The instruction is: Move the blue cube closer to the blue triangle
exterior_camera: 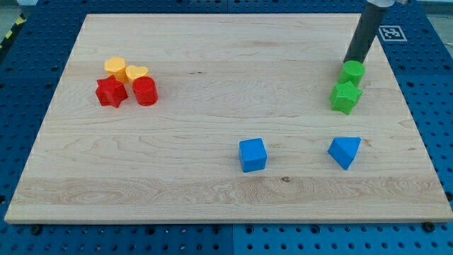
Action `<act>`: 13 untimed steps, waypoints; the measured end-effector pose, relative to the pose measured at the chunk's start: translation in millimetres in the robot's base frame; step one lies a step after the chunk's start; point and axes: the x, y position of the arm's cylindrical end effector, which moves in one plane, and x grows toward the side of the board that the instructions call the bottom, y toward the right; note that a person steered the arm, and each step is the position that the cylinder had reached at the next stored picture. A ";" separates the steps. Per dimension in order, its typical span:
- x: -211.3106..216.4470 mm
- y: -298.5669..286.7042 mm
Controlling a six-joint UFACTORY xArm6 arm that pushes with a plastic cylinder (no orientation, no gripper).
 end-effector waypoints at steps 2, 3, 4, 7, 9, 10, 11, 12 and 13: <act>5.1 -36.6; -0.2 -115.6; 17.9 -172.6; 122.0 -277.6; 155.6 -305.4; 188.0 -271.1; 210.1 -251.6; 205.0 -234.1; 192.4 -206.1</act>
